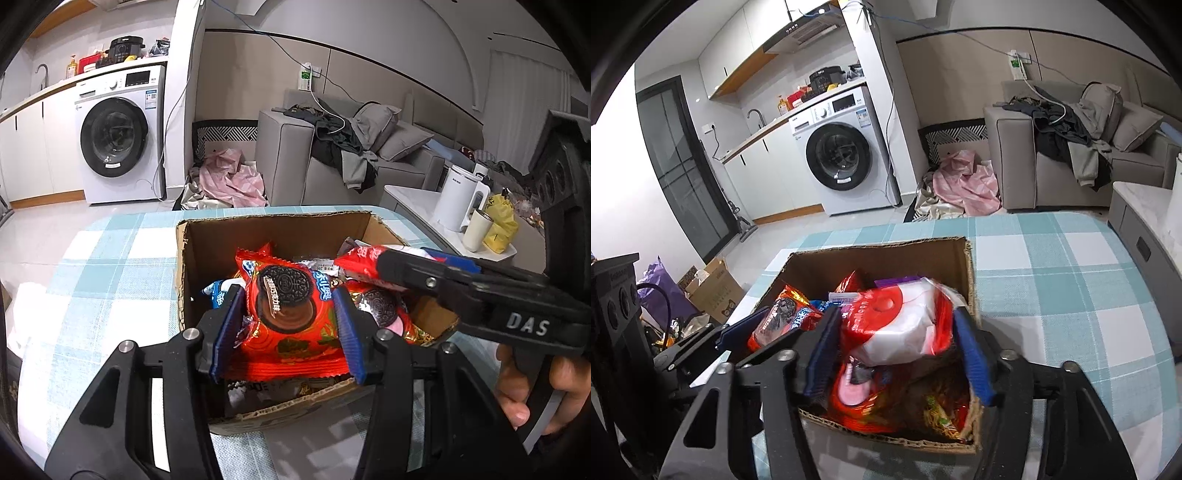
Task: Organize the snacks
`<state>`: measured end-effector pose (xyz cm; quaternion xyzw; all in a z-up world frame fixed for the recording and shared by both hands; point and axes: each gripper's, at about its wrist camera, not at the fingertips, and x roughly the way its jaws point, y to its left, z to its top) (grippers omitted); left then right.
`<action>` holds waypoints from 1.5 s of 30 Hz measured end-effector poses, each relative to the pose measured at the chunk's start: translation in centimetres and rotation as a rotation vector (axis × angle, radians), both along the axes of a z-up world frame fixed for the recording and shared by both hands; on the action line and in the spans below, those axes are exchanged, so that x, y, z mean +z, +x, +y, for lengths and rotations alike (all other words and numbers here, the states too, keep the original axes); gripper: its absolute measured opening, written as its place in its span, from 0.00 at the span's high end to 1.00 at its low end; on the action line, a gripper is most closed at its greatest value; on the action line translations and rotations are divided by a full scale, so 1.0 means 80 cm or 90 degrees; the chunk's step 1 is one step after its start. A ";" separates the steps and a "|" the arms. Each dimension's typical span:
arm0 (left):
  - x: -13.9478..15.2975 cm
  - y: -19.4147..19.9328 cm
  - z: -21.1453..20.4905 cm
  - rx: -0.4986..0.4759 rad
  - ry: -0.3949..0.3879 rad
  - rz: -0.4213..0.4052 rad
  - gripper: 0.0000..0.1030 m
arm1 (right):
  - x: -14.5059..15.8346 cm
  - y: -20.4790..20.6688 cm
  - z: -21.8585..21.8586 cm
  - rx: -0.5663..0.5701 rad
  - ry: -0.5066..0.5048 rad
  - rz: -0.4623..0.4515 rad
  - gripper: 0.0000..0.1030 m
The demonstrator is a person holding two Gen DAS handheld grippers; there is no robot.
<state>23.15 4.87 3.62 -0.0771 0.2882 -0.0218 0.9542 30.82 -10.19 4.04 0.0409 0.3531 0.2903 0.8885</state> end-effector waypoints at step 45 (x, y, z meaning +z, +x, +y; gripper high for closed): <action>-0.020 -0.200 0.013 0.083 0.055 -0.110 0.01 | -0.008 -0.178 -0.093 0.014 0.050 -0.217 0.00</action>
